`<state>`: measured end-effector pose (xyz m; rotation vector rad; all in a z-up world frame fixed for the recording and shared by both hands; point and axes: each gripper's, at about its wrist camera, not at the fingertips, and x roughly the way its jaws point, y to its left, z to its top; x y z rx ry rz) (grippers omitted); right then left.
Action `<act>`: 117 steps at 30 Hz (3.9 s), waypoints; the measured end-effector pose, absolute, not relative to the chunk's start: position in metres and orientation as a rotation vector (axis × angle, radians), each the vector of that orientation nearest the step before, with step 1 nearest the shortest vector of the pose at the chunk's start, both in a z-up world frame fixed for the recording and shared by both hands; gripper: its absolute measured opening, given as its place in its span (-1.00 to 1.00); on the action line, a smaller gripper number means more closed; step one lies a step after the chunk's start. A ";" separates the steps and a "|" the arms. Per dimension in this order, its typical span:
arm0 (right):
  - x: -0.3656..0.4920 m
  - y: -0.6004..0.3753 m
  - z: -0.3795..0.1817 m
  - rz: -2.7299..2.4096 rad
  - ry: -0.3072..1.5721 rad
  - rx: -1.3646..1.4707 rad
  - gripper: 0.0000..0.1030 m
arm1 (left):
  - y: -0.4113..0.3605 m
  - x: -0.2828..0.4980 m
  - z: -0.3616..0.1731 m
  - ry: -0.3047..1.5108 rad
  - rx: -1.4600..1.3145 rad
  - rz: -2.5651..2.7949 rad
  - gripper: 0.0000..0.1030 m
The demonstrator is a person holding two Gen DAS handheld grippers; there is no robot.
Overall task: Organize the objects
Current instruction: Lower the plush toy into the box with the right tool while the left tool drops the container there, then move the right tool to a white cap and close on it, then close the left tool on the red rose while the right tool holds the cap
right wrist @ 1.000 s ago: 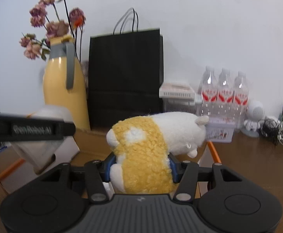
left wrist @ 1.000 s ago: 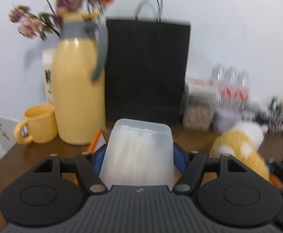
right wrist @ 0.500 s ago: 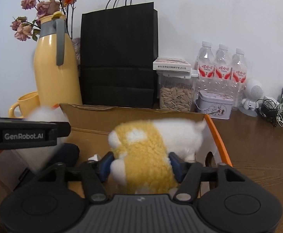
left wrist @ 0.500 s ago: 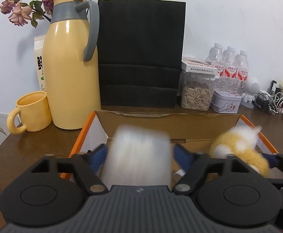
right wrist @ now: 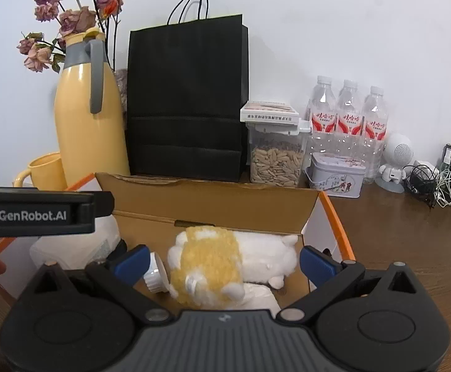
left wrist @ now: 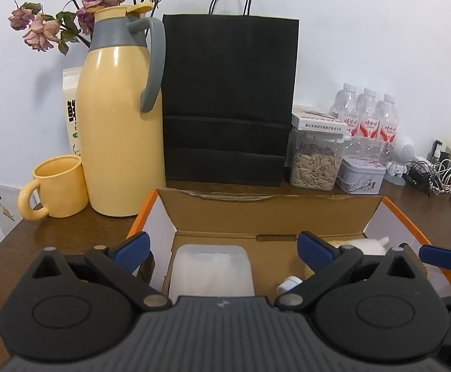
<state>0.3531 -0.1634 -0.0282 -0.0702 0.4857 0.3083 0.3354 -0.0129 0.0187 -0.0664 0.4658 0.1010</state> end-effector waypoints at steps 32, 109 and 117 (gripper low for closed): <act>0.204 -0.222 0.016 0.330 0.263 -0.122 1.00 | -0.005 0.191 0.061 0.356 -0.084 0.019 1.00; 0.154 -0.259 -0.057 0.305 0.444 -0.119 -0.48 | -0.005 0.126 -0.041 0.671 -0.103 0.015 1.00; 0.153 -0.258 -0.057 0.306 0.445 -0.121 -0.48 | 0.000 0.127 -0.043 0.672 -0.153 0.001 0.39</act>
